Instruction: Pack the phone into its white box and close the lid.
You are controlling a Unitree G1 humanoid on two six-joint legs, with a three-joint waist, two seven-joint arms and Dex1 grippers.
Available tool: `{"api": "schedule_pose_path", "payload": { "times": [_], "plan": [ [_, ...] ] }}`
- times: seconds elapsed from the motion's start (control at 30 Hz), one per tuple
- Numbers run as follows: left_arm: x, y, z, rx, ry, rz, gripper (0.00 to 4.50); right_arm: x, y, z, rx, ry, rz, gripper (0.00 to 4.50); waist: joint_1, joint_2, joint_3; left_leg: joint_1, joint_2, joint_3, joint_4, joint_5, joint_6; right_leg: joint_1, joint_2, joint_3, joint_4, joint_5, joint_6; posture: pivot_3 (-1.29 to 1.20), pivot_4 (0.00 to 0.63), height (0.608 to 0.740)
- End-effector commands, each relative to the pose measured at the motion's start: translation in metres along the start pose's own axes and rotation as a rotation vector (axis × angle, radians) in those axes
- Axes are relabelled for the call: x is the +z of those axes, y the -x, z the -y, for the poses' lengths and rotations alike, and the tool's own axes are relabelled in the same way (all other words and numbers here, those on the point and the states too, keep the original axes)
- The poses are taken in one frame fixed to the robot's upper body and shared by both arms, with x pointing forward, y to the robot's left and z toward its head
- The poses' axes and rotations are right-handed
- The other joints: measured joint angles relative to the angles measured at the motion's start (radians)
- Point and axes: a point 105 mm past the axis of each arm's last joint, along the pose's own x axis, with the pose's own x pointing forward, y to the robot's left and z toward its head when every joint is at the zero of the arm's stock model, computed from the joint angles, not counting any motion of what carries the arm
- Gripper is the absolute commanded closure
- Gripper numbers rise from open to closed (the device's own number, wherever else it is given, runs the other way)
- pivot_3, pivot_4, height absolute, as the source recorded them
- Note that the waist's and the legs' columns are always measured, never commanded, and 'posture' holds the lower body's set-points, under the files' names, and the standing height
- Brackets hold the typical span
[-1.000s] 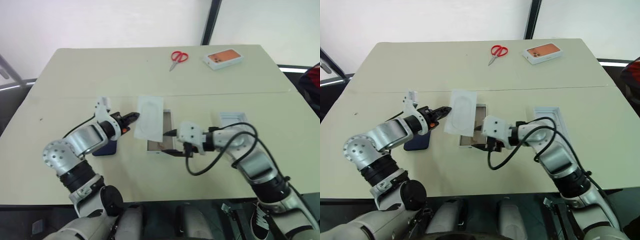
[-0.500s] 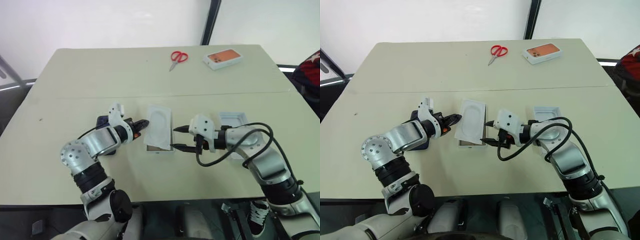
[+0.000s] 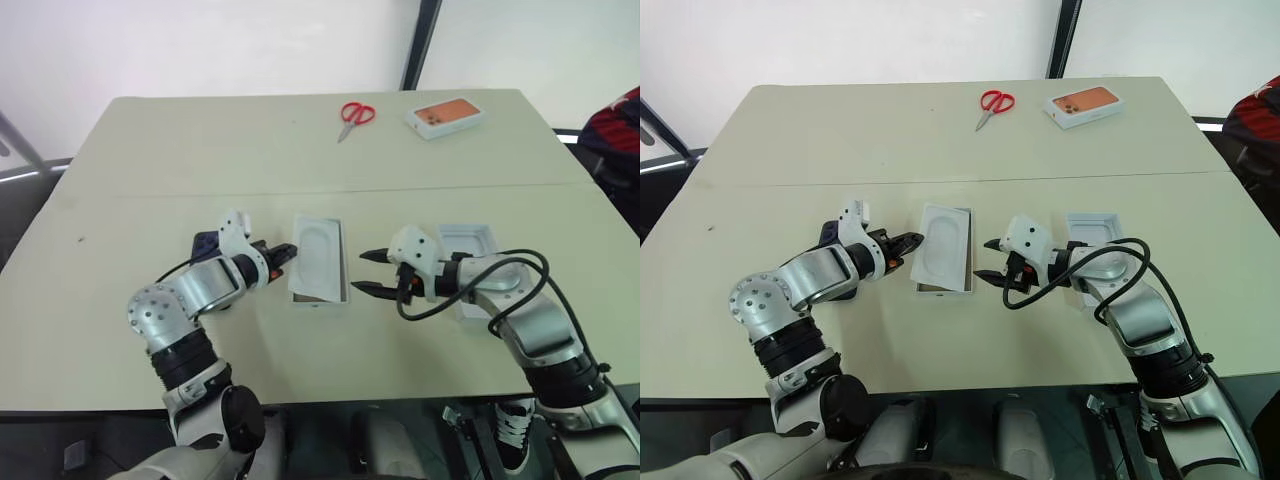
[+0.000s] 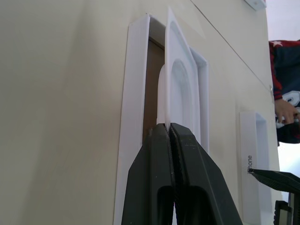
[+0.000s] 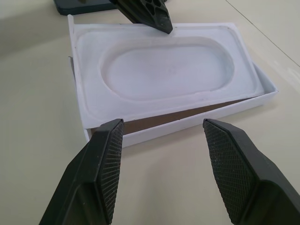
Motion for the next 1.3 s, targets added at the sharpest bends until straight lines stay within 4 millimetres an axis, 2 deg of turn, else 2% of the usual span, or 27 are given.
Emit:
{"api": "schedule_pose_path", "payload": {
  "times": [0.03, 0.2, 0.33, 0.4, 0.43, 0.53, 0.63, 0.8, 0.83, 0.9, 1.0, 1.07, 1.17, 1.3],
  "plan": [
    [0.005, 0.002, 0.007, -0.016, -0.02, 0.027, 4.5, 0.007, 0.005, 0.004, -0.022, 0.023, 0.032, 1.68, 0.0, 0.0, 0.0, 0.0, 0.0, 0.0, 0.0, 0.0, 0.0, 0.0, 0.0, 0.0, 0.0, 0.0, 0.0, 0.0, 0.15, 0.74],
    [0.002, 0.001, 0.01, -0.031, -0.026, 0.022, 4.5, 0.007, 0.003, 0.003, -0.022, 0.021, 0.034, 1.68, 0.0, 0.0, 0.0, 0.0, 0.0, 0.0, 0.0, 0.0, 0.0, 0.0, 0.0, 0.0, 0.0, 0.0, 0.0, 0.0, 0.15, 0.74],
    [0.0, 0.003, 0.011, -0.039, -0.034, 0.017, 3.2, 0.007, 0.002, 0.003, -0.02, 0.023, 0.038, 1.65, 0.0, 0.0, 0.0, 0.0, 0.0, 0.0, 0.0, 0.0, 0.0, 0.0, 0.0, 0.0, 0.0, 0.0, 0.0, 0.0, 0.15, 0.74],
    [0.0, 0.004, 0.011, -0.045, -0.037, 0.014, 2.1, 0.008, 0.002, 0.003, -0.018, 0.025, 0.04, 1.65, 0.0, 0.0, 0.0, 0.0, 0.0, 0.0, 0.0, 0.0, 0.0, 0.0, 0.0, 0.0, 0.0, 0.0, 0.0, 0.0, 0.15, 0.74],
    [0.0, 0.006, 0.01, -0.054, -0.038, 0.014, 1.73, 0.008, 0.002, 0.003, -0.017, 0.028, 0.041, 1.65, 0.0, 0.0, 0.0, 0.0, 0.0, 0.0, 0.0, 0.0, 0.0, 0.0, 0.0, 0.0, 0.0, 0.0, 0.0, 0.0, 0.15, 0.74],
    [0.002, 0.013, 0.007, -0.065, -0.046, 0.018, 0.21, 0.01, 0.002, 0.004, -0.017, 0.033, 0.045, 1.65, -0.001, 0.0, 0.0, 0.0, 0.0, 0.0, 0.0, 0.0, 0.0, 0.0, 0.0, 0.0, 0.0, 0.0, 0.0, 0.0, 0.15, 0.74],
    [0.011, 0.026, 0.001, -0.057, -0.123, 0.038, 0.21, 0.014, 0.001, 0.006, -0.017, 0.038, 0.052, 1.65, -0.005, 0.0, 0.0, 0.0, 0.0, 0.0, 0.0, 0.0, 0.0, 0.0, 0.0, 0.0, 0.0, 0.0, 0.0, 0.0, 0.15, 0.74],
    [0.035, 0.05, 0.0, 0.014, -0.427, 0.166, 0.21, 0.025, -0.007, 0.013, -0.053, 0.018, 0.087, 1.65, -0.004, 0.0, 0.0, 0.0, 0.001, 0.0, -0.001, 0.0, -0.001, -0.001, 0.001, 0.0, 0.0, 0.0, 0.0, 0.0, 0.15, 0.74],
    [0.038, 0.054, -0.001, 0.028, -0.496, 0.192, 0.16, 0.027, -0.01, 0.014, -0.06, 0.009, 0.093, 2.21, -0.004, 0.001, 0.0, 0.0, 0.001, 0.0, -0.001, 0.001, -0.001, -0.001, 0.001, 0.001, 0.0, 0.0, 0.0, 0.0, 0.15, 0.74],
    [0.045, 0.065, -0.007, 0.046, -0.615, 0.255, 0.16, 0.031, -0.018, 0.013, -0.06, -0.015, 0.1, 2.96, -0.004, 0.001, 0.0, 0.0, 0.0, 0.001, -0.001, 0.001, -0.001, -0.001, 0.0, 0.001, 0.0, 0.0, 0.0, 0.0, 0.15, 0.74],
    [0.046, 0.071, -0.017, 0.037, -0.691, 0.271, 0.16, 0.034, -0.028, 0.01, -0.062, -0.035, 0.092, 4.47, 0.0, 0.001, 0.0, 0.0, 0.001, 0.001, -0.003, 0.001, -0.001, -0.001, 0.0, 0.001, -0.001, 0.0, -0.001, 0.0, 0.15, 0.74],
    [0.046, 0.079, -0.023, 0.043, -0.816, 0.276, 0.16, 0.038, -0.039, 0.003, -0.046, -0.039, 0.088, 4.47, -0.003, 0.001, 0.0, 0.0, 0.001, 0.0, -0.002, 0.0, -0.001, -0.001, 0.0, 0.001, -0.001, 0.0, -0.001, 0.0, 0.15, 0.74],
    [0.021, 0.09, -0.04, 0.0, -1.029, 0.142, 0.16, 0.036, -0.066, -0.001, -0.082, -0.027, 0.027, 4.47, -0.014, 0.002, 0.0, 0.0, 0.002, 0.001, -0.005, -0.001, 0.002, -0.002, 0.0, 0.002, -0.001, 0.0, -0.001, 0.0, 0.15, 0.74],
    [0.004, 0.099, -0.052, -0.05, -1.094, 0.065, 0.16, 0.024, -0.084, -0.007, -0.077, 0.033, -0.056, 4.47, -0.001, 0.003, 0.001, 0.0, 0.003, 0.002, -0.005, -0.002, 0.003, -0.004, 0.0, 0.002, -0.002, 0.0, -0.002, 0.0, 0.15, 0.74]
  ]
}}
